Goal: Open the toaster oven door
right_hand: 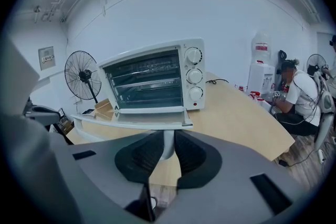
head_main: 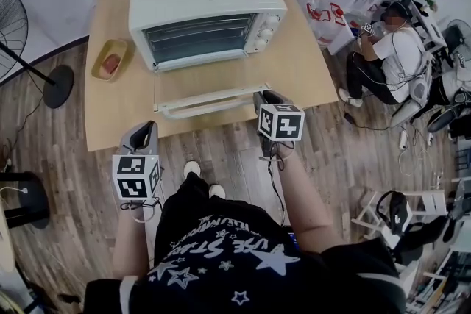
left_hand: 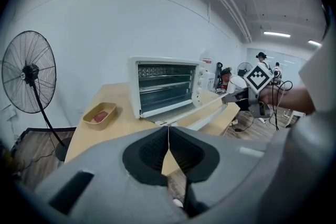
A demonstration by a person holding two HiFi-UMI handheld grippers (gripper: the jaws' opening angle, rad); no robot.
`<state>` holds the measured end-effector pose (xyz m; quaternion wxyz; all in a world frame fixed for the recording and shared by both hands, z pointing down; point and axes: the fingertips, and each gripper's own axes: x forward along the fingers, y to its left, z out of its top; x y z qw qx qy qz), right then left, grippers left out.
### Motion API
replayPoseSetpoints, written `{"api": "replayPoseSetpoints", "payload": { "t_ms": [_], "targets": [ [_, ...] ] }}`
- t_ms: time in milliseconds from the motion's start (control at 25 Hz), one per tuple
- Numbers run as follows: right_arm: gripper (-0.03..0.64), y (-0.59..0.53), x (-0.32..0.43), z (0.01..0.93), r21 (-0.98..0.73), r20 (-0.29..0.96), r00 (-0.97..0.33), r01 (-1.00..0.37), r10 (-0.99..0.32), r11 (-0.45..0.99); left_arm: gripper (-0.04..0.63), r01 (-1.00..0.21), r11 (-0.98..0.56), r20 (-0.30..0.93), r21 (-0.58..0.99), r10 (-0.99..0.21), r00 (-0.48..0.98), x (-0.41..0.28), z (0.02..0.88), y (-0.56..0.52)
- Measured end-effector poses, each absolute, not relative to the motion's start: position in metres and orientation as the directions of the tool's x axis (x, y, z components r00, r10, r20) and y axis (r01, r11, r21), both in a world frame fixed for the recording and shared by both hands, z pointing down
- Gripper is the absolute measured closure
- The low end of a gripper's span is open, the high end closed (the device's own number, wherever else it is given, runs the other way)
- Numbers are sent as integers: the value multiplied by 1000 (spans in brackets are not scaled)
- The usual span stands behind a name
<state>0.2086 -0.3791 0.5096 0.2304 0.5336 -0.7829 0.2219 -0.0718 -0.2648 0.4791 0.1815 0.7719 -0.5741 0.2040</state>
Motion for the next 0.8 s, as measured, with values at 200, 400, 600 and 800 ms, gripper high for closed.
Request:
{"api": "replayPoseSetpoints", "payload": {
  "t_ms": [200,400,600,800],
  "targets": [
    [549,-367,211,531,-92,615,-309,-942,-726,323,574,-961,-270,543,55,-800,255,-69,490,-256],
    [549,-363,214,547,-83,601,-306,-943,-738,323,574,-960,-271,562,68,-785,261,-62,503,-251],
    [549,-356,215,562,-75,611,-299,-944,-733,322,574,-961,-267,578,77,-773,261,-60,515,-244],
    [549,-356,217,577,-73,607,-299,-944,-736,323,574,-960,-267,592,81,-762,262,-57,524,-244]
  ]
}}
